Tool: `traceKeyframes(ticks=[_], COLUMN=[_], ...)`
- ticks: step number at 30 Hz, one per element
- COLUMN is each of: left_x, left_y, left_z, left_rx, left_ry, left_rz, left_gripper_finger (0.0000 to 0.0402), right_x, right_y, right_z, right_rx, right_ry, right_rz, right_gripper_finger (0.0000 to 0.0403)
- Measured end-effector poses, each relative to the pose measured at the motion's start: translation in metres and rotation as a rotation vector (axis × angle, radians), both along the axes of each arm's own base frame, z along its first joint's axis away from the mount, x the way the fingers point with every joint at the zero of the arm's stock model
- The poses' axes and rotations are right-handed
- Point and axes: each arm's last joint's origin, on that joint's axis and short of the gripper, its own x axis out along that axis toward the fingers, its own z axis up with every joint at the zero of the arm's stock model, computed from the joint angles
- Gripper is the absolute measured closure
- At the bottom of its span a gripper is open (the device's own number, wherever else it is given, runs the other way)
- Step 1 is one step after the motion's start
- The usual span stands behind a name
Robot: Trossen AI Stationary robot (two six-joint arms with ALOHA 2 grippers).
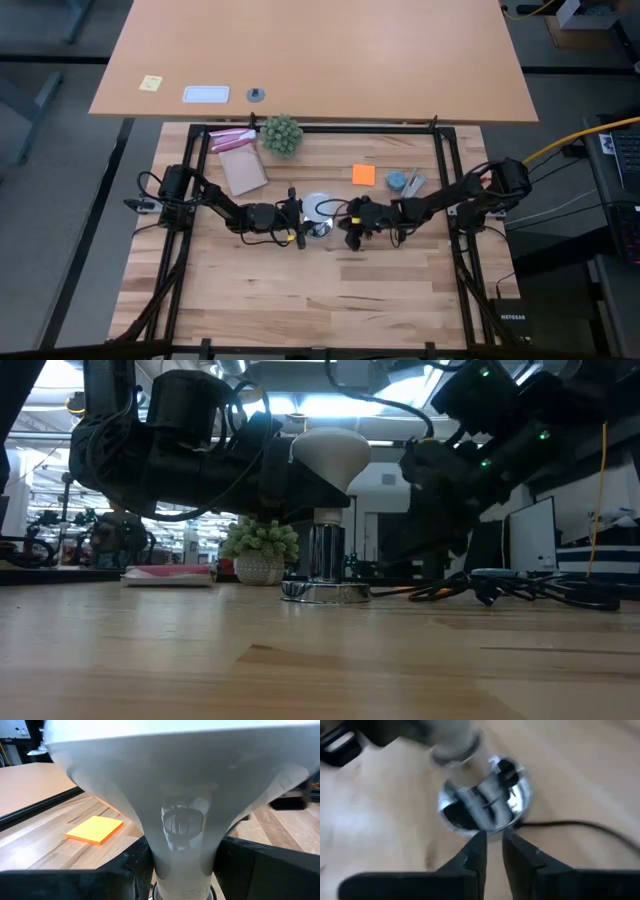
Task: Screw lightbulb
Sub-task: Insert the white lightbulb into the silver lamp
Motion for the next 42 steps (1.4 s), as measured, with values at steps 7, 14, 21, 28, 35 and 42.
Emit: traceKeyframes(ticks=[7,14,21,28,35,42], left_x=[0.000,0.000,0.000,0.000,0.000,0.000], left_y=[0.000,0.000,0.000,0.000,0.000,0.000], left_z=[0.000,0.000,0.000,0.000,0.000,0.000], left_rx=[0.000,0.000,0.000,0.000,0.000,0.001], left_ry=[0.000,-0.002,-0.002,-0.001,-0.001,0.000], left_rz=[0.000,0.000,0.000,0.000,0.000,0.003], left_gripper_finger=[0.0249,0.0249,0.0249,0.0249,0.0249,0.0249], right_x=[0.000,0.015,0.036,0.047,0.046,0.045], right_y=[0.022,0.034,0.038,0.039,0.037,0.036], right_z=[-0.007,-0.023,-0.034,-0.045,-0.046,-0.047], right_rx=[0.006,0.022,0.018,-0.030,-0.077,-0.091], right_ry=[-0.002,-0.139,-0.114,-0.011,0.013,0.021], right_rz=[0.081,0.116,0.115,0.074,0.021,-0.042], right_gripper_finger=[0.0394,0.0380,0.0394,0.0391,0.0398,0.0395])
